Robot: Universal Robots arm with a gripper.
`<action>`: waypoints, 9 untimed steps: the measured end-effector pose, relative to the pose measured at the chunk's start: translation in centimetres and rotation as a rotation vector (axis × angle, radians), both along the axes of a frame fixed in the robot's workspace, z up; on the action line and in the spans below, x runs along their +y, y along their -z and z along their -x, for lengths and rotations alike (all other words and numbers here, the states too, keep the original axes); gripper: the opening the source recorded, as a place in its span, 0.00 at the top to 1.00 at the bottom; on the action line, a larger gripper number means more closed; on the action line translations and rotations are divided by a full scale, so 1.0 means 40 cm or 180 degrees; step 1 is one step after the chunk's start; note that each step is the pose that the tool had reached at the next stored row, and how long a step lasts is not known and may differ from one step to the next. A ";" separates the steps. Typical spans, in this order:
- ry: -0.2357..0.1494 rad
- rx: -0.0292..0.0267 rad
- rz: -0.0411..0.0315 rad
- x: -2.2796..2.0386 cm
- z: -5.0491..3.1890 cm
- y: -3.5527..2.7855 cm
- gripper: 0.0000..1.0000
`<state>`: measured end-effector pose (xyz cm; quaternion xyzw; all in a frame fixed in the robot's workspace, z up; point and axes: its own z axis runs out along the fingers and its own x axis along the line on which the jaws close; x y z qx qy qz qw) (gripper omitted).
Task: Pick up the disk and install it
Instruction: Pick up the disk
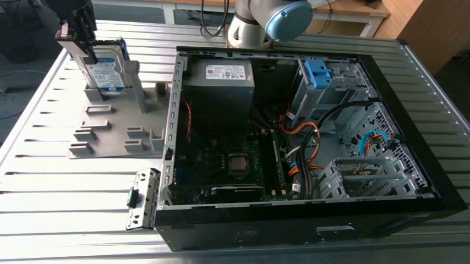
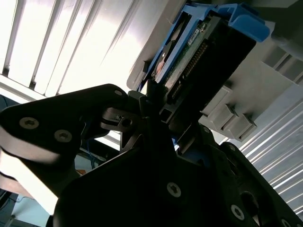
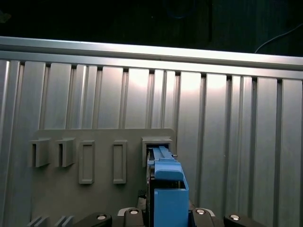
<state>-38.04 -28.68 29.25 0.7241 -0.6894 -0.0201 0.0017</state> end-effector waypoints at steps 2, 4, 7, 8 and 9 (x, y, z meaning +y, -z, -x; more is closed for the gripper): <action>0.0000 0.0000 -0.0002 0.000 0.000 -0.003 0.64; 0.0000 0.0000 -0.0003 0.000 0.000 -0.006 0.64; 0.0000 0.0000 -0.0005 0.000 0.000 -0.014 0.64; 0.0000 0.0000 -0.0006 0.000 0.000 -0.017 0.64; 0.0000 0.0000 -0.0006 0.000 0.000 -0.020 0.64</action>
